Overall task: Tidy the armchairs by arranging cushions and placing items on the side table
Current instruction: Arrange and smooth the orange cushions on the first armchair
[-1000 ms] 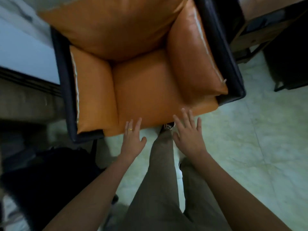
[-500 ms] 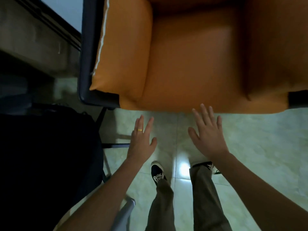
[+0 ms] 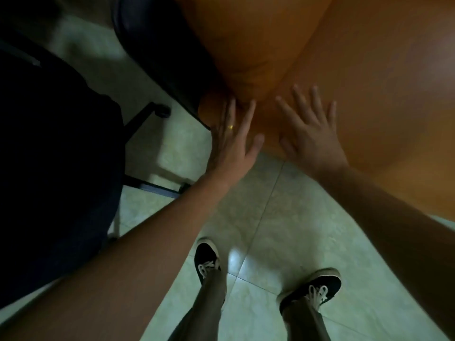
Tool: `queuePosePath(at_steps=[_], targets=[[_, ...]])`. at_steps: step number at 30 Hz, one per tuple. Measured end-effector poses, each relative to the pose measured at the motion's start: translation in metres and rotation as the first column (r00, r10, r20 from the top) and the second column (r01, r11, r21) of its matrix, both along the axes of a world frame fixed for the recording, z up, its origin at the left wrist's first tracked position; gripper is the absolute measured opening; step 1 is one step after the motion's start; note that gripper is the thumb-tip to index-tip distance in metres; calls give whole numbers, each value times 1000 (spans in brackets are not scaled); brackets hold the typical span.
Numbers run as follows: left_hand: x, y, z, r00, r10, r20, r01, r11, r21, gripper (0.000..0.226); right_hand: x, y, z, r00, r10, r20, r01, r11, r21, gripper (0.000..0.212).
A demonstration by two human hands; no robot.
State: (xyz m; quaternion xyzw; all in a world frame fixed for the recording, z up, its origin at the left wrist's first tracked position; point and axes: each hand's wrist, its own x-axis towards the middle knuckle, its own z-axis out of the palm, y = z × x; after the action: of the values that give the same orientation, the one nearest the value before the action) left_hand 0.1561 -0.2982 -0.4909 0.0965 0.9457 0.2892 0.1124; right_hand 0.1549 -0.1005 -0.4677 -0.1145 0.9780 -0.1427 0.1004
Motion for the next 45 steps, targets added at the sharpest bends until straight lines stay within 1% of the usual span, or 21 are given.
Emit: queuePosePath(at_steps=[2,3,5,8,11,16,21,25,30,31,33,35,39,41,42,43,44,45], targets=[[-13,-2,-19,999,40,4,-40,999,33,62,-13,8,-17,998,66,19,-68,993,96,74],[-17,-6,-29,1000,17,-23,-17,1000,1,63,-15,13,-24,994,110,11,-110,982,152,73],[-24,-18,-46,994,-72,-83,63,991,-115,70,-16,22,-34,987,160,-22,-152,964,218,69],[-36,-36,-57,975,-163,-153,123,962,-242,74,-11,20,-43,984,155,-86,-128,957,260,69],[-46,-44,-60,955,-230,-185,167,938,-305,74,-10,17,-49,979,137,-152,-91,956,278,69],[-46,-43,-63,958,-187,-217,111,940,-322,74,-11,14,-54,968,151,-200,-85,949,303,70],[-46,-39,-70,950,-146,-275,63,955,-289,75,-13,14,-62,948,158,-276,-65,945,319,70],[-46,-35,-80,939,-97,-329,6,963,-268,78,-14,13,-69,934,155,-322,-54,952,303,71],[-46,-30,-89,925,-76,-372,-12,974,-228,76,-15,17,-73,910,173,-376,-73,961,265,71],[-46,-29,-90,924,-73,-375,-11,976,-217,75,-16,19,-76,894,185,-407,-82,962,259,71],[-53,-27,-91,913,-99,-395,7,974,-227,75,-26,27,-86,870,203,-450,-92,962,256,71],[-56,-29,-93,921,-132,-367,39,968,-250,78,-25,28,-94,856,218,-469,-95,957,273,72],[-51,-33,-89,921,-174,-348,59,947,-317,79,-23,27,-99,847,211,-487,-101,965,243,70],[-42,-30,-80,939,-116,-325,25,962,-271,77,-20,25,-96,851,200,-486,-90,967,240,70],[-34,-24,-71,947,-49,-317,-16,980,-198,74,-20,25,-93,858,190,-477,-84,969,234,70],[-24,-16,-62,947,51,-318,-81,993,-82,66,-19,25,-89,866,183,-465,-83,970,228,70],[-12,-6,-53,936,167,-309,-157,986,58,57,-18,24,-84,874,182,-450,-88,971,221,69],[-3,5,-45,920,263,-290,-217,959,182,49,-18,24,-79,884,181,-432,-102,975,200,68]])
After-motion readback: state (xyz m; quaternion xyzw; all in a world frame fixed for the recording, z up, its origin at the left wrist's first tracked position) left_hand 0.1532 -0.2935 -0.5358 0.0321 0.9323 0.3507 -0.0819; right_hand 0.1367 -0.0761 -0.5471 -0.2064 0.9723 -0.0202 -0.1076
